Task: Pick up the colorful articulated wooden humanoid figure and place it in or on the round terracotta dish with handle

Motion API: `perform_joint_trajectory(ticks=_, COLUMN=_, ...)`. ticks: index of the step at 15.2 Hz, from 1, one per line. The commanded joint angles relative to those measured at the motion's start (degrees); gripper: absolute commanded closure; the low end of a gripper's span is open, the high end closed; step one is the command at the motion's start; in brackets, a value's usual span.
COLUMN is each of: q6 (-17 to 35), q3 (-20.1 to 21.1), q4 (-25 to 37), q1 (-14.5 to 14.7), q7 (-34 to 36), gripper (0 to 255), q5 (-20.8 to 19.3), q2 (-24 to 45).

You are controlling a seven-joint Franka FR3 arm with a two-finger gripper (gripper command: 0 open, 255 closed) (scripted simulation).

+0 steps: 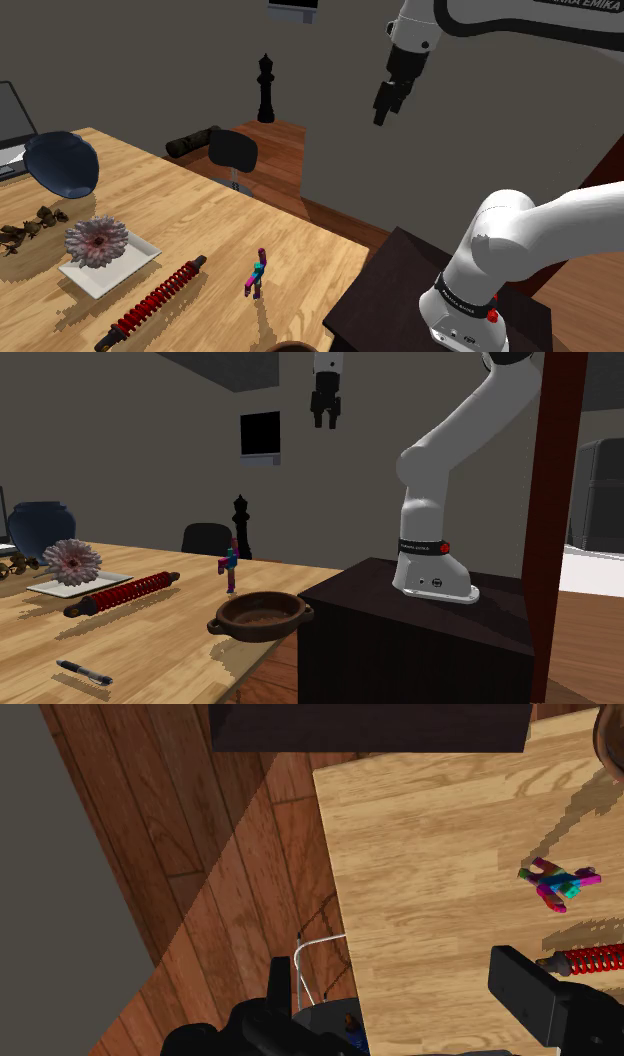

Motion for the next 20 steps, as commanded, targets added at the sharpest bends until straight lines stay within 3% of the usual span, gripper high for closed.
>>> perform_joint_trajectory(ticks=1, q6=0.0, q3=0.0, q4=0.0, q1=0.0, q7=0.0, gripper=0, q5=0.0, q2=0.0)
perform_joint_trajectory(ticks=11, q6=14.66, q3=7.61, q4=-9.99, q1=2.37, q7=10.74, gripper=0, q5=5.68, q2=5.67)
perform_joint_trajectory(ticks=20, q6=29.21, q3=15.29, q4=-12.73, q1=3.84, q7=20.49, gripper=0, q5=8.82, q2=17.78)
